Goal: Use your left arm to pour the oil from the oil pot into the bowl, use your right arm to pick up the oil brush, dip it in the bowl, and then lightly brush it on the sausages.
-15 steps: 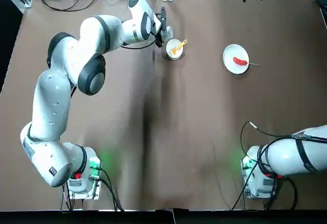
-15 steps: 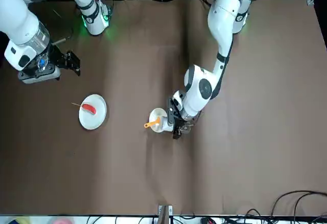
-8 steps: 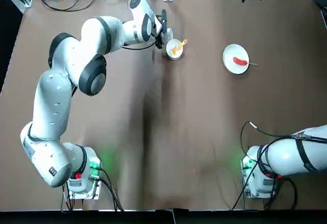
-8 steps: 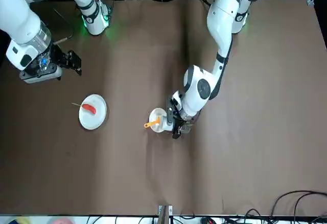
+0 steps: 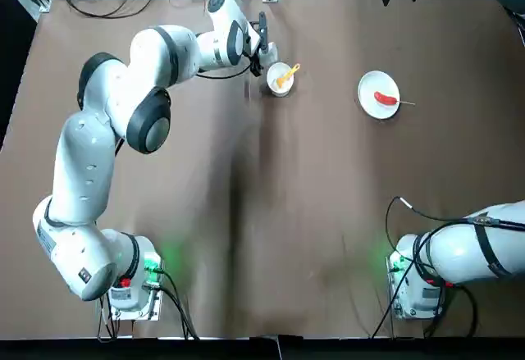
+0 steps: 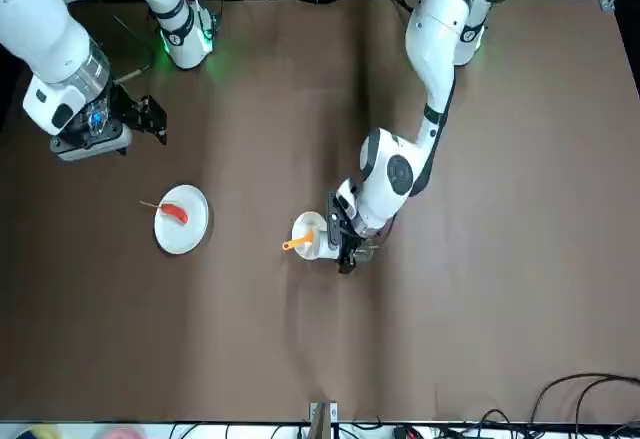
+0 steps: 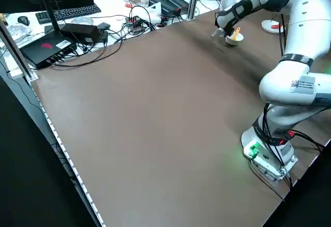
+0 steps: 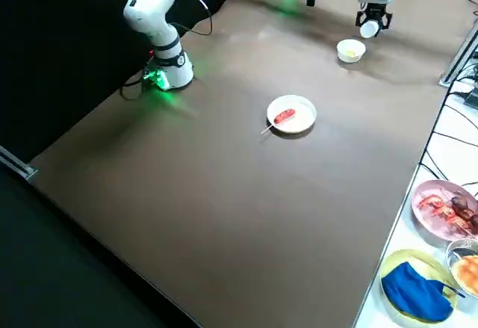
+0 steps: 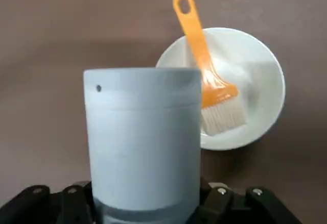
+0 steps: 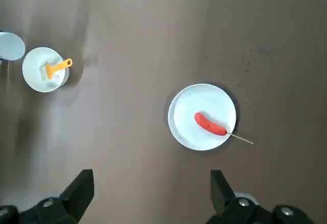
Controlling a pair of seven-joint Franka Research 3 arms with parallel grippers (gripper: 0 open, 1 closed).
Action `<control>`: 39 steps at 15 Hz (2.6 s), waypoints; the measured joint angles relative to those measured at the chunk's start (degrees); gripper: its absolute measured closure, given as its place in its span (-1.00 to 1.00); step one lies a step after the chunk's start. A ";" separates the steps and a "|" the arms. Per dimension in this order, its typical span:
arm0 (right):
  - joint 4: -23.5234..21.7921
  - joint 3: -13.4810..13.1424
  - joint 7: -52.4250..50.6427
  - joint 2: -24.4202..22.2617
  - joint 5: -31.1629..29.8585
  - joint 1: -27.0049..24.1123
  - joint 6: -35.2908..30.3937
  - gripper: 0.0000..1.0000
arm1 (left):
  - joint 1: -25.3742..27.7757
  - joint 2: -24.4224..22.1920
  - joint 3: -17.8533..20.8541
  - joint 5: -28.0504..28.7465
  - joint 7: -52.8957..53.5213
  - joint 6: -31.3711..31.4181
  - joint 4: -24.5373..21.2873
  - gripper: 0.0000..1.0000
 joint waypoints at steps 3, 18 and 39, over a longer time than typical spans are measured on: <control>0.00 -0.04 0.00 0.00 0.00 0.00 0.00 -1.00 | 1.24 0.00 0.05 -0.95 -3.18 0.04 0.17 -0.06; -0.34 0.13 0.58 6.32 4.47 4.13 6.81 -1.00 | 42.32 -0.78 -29.28 -4.45 7.00 -27.73 2.66 -0.06; 11.06 1.49 -11.30 42.43 37.97 8.20 33.08 -0.61 | 84.06 0.60 -34.41 -10.02 46.42 -52.12 2.12 -0.06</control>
